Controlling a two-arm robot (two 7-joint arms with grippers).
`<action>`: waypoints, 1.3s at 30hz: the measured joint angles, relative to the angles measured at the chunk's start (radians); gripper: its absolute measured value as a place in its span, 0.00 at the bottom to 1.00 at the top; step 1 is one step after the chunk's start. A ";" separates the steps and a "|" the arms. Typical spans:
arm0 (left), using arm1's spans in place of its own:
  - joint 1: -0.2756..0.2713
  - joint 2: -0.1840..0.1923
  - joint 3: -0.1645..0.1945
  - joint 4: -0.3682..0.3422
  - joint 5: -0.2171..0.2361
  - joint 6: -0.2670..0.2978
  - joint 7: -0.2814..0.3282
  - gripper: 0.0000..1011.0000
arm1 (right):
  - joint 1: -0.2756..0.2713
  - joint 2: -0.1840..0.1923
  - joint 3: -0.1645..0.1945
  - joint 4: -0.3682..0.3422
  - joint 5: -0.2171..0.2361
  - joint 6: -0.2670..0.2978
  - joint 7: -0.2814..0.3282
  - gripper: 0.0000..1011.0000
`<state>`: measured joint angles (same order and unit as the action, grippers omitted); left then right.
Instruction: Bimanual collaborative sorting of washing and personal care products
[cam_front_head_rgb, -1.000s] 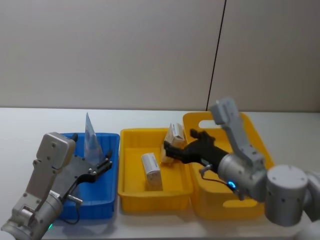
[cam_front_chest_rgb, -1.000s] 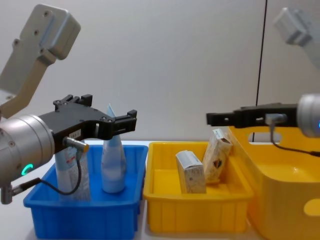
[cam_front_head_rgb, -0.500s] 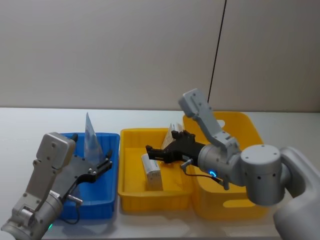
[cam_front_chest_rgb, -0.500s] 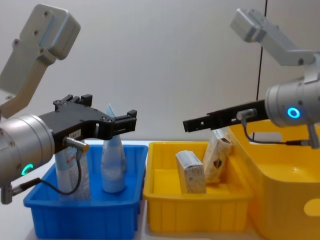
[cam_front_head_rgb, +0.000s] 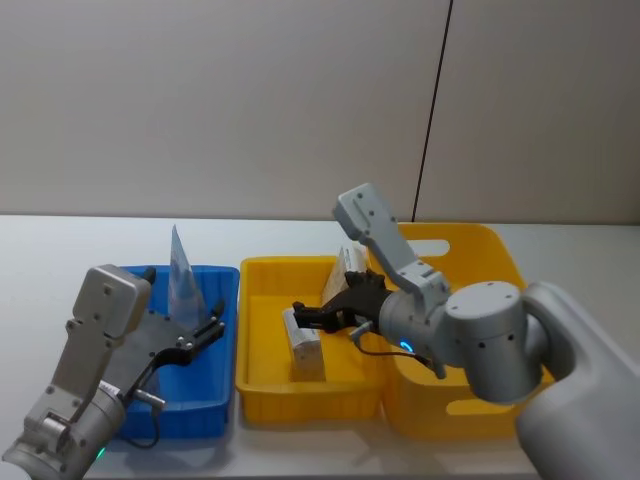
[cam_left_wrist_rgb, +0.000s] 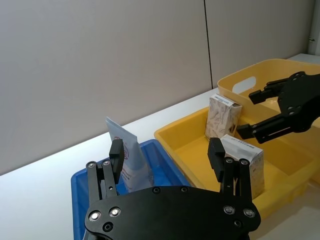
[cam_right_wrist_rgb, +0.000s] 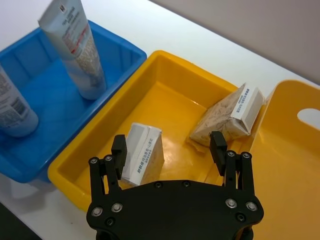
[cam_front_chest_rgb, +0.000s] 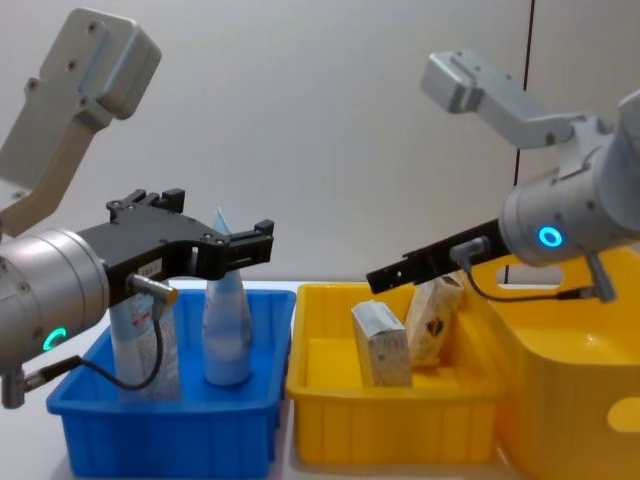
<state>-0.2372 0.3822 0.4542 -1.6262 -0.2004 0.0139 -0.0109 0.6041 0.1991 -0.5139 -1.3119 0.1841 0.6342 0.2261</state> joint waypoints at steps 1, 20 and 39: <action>0.000 0.000 0.000 0.000 0.000 0.000 0.000 0.99 | 0.006 -0.007 -0.003 0.014 -0.005 0.003 -0.005 0.99; 0.000 0.000 0.000 0.000 0.000 0.000 0.000 0.99 | 0.071 -0.083 -0.041 0.176 -0.037 0.001 -0.003 0.99; 0.000 0.000 0.000 0.000 0.000 0.000 0.000 0.99 | 0.100 -0.128 -0.061 0.276 -0.061 -0.006 0.012 0.98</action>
<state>-0.2372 0.3821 0.4542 -1.6262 -0.2004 0.0139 -0.0109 0.7044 0.0711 -0.5744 -1.0363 0.1235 0.6280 0.2377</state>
